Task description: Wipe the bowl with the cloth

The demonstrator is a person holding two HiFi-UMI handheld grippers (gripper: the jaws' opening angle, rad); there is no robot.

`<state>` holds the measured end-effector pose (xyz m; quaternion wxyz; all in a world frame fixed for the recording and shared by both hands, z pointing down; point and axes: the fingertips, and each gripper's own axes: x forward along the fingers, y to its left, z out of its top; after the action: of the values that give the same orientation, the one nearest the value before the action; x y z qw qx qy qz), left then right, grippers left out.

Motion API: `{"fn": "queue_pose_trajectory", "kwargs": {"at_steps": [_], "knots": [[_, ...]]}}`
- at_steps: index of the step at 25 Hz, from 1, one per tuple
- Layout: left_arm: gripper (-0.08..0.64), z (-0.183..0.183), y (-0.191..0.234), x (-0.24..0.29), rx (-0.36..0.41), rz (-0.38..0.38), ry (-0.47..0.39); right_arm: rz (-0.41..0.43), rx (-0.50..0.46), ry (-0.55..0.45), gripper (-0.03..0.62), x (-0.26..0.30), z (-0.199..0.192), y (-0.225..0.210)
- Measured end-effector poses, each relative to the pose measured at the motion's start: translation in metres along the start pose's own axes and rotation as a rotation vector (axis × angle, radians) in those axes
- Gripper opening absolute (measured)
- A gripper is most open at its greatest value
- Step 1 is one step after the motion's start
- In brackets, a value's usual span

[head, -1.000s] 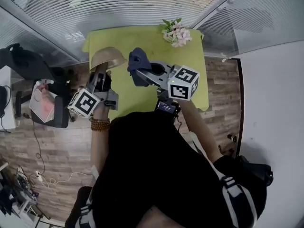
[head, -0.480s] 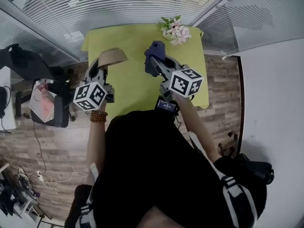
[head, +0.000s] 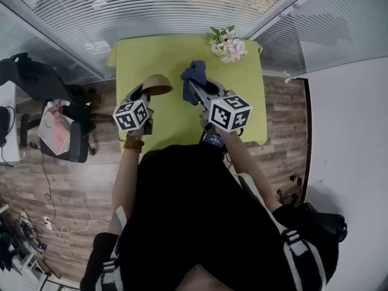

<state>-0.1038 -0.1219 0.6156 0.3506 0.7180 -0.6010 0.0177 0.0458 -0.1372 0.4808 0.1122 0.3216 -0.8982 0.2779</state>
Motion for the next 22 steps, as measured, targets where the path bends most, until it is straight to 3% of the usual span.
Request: {"fn": "queue_pose_trajectory", "kwargs": {"at_steps": [7,12,18,22], "knots": [[0.018,-0.079,0.036,0.031,-0.085,0.055,0.227,0.046,-0.015,0.053,0.049,0.020,-0.019,0.019],[0.018,-0.131,0.050,0.041,-0.225,0.077,0.355,0.073,-0.010,0.080,0.049,0.026,-0.028,0.028],[0.023,-0.147,0.049,0.040,-0.362,0.049,0.398,0.081,0.008,0.100,0.049,0.027,-0.033,0.030],[0.125,-0.149,0.044,0.040,-0.476,-0.008,0.411,0.080,0.015,0.103,0.049,0.028,-0.034,0.028]]}}
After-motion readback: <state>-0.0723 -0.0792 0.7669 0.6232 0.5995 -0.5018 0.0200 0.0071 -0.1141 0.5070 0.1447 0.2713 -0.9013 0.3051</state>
